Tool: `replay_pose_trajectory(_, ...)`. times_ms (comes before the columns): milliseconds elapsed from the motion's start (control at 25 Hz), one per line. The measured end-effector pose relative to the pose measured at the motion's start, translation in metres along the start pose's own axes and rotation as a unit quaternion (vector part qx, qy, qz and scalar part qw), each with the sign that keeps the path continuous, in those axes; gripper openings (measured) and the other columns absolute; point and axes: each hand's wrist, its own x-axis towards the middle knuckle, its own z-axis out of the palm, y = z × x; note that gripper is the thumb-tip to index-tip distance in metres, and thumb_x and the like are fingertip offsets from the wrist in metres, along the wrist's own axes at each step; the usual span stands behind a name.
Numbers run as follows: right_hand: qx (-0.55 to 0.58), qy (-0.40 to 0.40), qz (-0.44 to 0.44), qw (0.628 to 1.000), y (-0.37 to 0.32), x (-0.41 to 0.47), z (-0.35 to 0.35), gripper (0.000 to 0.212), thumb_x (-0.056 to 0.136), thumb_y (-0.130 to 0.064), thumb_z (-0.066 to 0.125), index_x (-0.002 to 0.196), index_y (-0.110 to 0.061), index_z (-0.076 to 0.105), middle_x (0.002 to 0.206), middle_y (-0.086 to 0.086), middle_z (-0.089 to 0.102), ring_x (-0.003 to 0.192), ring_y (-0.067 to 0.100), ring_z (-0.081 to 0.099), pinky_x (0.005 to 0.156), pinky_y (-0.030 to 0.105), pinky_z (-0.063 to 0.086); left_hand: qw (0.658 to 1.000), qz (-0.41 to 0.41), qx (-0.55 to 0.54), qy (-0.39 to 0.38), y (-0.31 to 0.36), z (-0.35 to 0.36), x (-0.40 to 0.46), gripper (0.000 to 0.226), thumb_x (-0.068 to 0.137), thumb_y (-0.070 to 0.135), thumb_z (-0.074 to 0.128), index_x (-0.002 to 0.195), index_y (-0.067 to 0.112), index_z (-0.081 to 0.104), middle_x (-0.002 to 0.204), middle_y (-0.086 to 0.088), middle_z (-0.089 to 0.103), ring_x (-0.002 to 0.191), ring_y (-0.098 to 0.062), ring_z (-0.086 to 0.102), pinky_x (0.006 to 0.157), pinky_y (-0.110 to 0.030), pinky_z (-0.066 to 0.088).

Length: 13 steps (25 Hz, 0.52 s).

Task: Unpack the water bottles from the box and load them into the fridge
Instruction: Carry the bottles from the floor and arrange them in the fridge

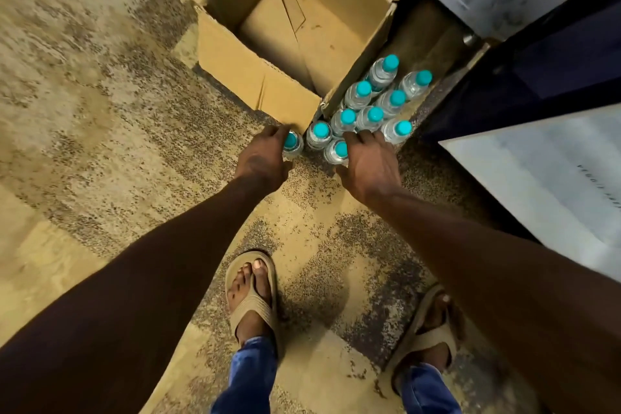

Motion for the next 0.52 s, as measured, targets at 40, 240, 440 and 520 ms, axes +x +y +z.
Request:
replay_pose_trajectory(40, -0.011, -0.006, 0.000, 1.000, 0.001, 0.005, 0.005, 0.060, 0.093, -0.042, 0.065, 0.142, -0.015, 0.043, 0.138, 0.010, 0.054, 0.130, 0.028, 0.048, 0.109, 0.042, 0.041, 1.000, 0.002, -0.010, 0.004, -0.001, 0.004, 0.005, 0.076, 0.085, 0.020, 0.077, 0.149, 0.029, 0.036, 0.145, -0.007, 0.049, 0.126, -0.030, 0.052, 0.105, -0.042, 0.047)
replay_pose_trajectory(240, -0.011, 0.023, -0.017, 1.000, 0.004, 0.022, 0.022, 0.048, 0.093, -0.037, 0.066, 0.131, -0.009, 0.056, 0.124, 0.011, 0.063, 0.117, 0.029, 0.056, 0.102, 0.040, 0.047, 0.999, -0.006, -0.045, 0.028, -0.005, 0.018, 0.023, 0.070, 0.078, 0.007, 0.081, 0.139, 0.027, 0.054, 0.142, -0.009, 0.047, 0.123, -0.029, 0.055, 0.106, -0.038, 0.047)
replay_pose_trajectory(440, 0.021, 0.060, -0.035, 0.997, 0.001, 0.021, 0.023, 0.031, 0.089, -0.016, 0.069, 0.118, -0.008, 0.063, 0.116, 0.011, 0.066, 0.103, 0.027, 0.062, 0.083, 0.034, 0.050, 0.996, 0.011, -0.074, 0.051, -0.019, 0.029, 0.021, 0.062, 0.078, 0.010, 0.081, 0.135, 0.017, 0.057, 0.137, -0.012, 0.053, 0.120, -0.030, 0.056, 0.101, -0.036, 0.048)
replay_pose_trajectory(520, 0.088, 0.076, -0.031, 0.993, 0.002, 0.014, 0.014, 0.031, 0.087, -0.018, 0.070, 0.116, -0.009, 0.064, 0.115, 0.010, 0.065, 0.103, 0.026, 0.060, 0.082, 0.032, 0.046, 0.990, 0.013, -0.123, 0.071, -0.027, 0.031, 0.008, 0.059, 0.079, 0.012, 0.081, 0.133, 0.009, 0.057, 0.128, -0.013, 0.063, 0.114, -0.030, 0.061, 0.093, -0.027, 0.046)
